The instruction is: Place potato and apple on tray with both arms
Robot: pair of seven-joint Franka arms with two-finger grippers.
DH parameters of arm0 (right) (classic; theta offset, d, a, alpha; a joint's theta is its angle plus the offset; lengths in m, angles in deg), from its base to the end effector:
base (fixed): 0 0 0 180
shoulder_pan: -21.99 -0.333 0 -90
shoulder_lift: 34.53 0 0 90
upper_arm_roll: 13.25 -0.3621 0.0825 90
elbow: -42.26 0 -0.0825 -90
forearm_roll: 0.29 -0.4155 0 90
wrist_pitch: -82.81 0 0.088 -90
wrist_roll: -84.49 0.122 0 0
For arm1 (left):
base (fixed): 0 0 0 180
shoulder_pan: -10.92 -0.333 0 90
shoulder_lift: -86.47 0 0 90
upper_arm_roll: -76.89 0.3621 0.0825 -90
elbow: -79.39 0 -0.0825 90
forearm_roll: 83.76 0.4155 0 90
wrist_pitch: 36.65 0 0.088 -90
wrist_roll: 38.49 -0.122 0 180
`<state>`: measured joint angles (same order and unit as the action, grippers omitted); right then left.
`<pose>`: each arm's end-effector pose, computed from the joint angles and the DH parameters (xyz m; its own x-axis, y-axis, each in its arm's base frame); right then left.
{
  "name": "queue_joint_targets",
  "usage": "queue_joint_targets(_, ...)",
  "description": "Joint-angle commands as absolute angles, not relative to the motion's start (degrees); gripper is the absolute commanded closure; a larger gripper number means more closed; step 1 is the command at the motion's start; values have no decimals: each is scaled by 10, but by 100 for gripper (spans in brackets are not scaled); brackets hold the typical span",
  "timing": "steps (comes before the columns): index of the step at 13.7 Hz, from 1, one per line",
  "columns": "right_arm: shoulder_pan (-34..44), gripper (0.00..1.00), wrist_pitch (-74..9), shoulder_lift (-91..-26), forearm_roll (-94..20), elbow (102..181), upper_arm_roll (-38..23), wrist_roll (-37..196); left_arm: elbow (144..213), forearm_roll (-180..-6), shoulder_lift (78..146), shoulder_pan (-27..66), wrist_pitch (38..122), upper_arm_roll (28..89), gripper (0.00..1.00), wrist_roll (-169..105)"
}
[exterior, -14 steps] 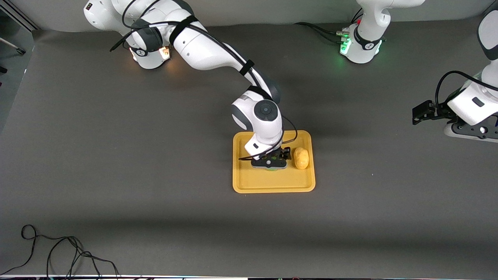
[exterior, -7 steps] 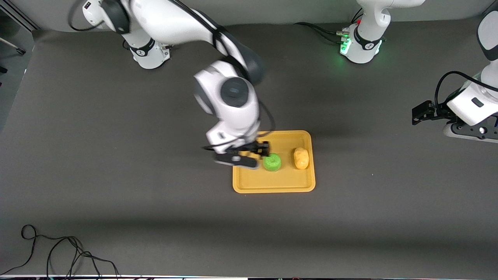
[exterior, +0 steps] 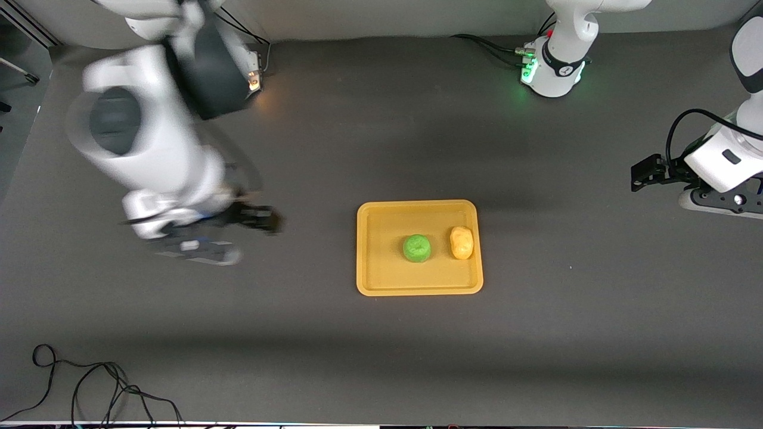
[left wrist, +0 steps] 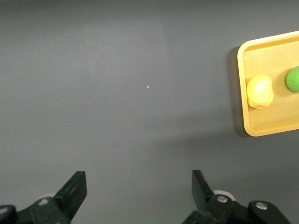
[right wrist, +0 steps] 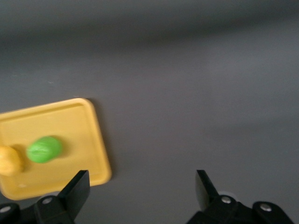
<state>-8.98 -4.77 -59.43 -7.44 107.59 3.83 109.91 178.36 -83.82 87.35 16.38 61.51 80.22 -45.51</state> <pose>0.6824 0.2376 0.5909 0.9846 -0.1725 -0.0269 -0.1723 -0.9850 0.0119 0.5955 -0.0225 0.5795 0.9869 -0.1588 -0.0292 -0.1588 -0.9873 0.0037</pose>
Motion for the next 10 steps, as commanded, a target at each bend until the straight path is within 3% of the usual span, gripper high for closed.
queue_joint_targets(1,-13,0,-66,-475,-71,1226,30,958,1782,-844,872,165,621,801,0,-459)
queue_joint_targets(5,118,0,-91,-395,-64,1321,6,826,1783,-844,872,166,621,801,0,-457)
queue_joint_targets(8,222,0,-137,-346,-23,1394,-80,810,1785,-844,870,166,640,800,0,-456)
queue_joint_targets(10,255,0,-133,-341,-20,1397,-118,813,1786,-841,862,167,641,798,0,-454)
